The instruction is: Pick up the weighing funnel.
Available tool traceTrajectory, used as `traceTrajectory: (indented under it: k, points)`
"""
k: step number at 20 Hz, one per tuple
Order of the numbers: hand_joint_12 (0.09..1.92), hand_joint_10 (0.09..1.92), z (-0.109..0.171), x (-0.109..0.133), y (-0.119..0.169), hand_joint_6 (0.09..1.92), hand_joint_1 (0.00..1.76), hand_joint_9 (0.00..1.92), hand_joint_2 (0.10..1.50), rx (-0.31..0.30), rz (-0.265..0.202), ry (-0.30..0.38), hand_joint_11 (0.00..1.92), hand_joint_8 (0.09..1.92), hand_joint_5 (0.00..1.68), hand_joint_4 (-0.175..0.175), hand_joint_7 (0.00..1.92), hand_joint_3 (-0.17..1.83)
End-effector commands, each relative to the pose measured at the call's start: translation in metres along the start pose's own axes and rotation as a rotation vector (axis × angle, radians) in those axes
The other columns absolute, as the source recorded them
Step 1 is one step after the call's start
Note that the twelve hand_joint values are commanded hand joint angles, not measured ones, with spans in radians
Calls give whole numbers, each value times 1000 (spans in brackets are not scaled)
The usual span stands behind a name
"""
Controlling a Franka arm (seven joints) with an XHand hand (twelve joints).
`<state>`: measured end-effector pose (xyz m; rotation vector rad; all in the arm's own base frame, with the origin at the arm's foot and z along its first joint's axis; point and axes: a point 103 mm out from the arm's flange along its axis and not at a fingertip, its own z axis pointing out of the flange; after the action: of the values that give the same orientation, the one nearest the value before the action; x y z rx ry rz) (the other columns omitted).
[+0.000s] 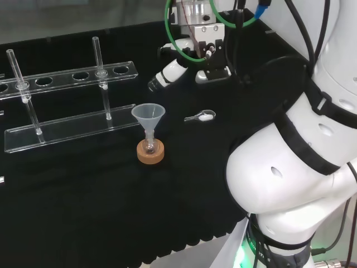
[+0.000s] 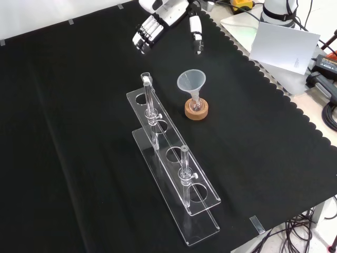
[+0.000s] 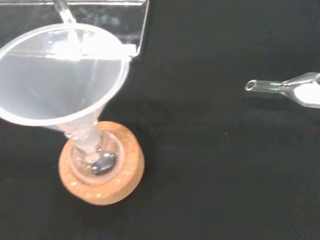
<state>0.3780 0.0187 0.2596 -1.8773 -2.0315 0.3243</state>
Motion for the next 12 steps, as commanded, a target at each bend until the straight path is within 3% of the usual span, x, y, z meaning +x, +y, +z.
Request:
traceTrajectory:
  k: [1,7,12]
  points:
    - [87,87,2,-25,0,87,534,9,622,-18,29,-32,2,87,0,-40,18,20]
    - [87,87,7,-53,5,87,559,22,618,-2,77,-49,4,87,0,-38,30,16]
    - [87,87,18,-76,11,87,603,36,622,8,81,-72,5,87,0,-37,77,16]
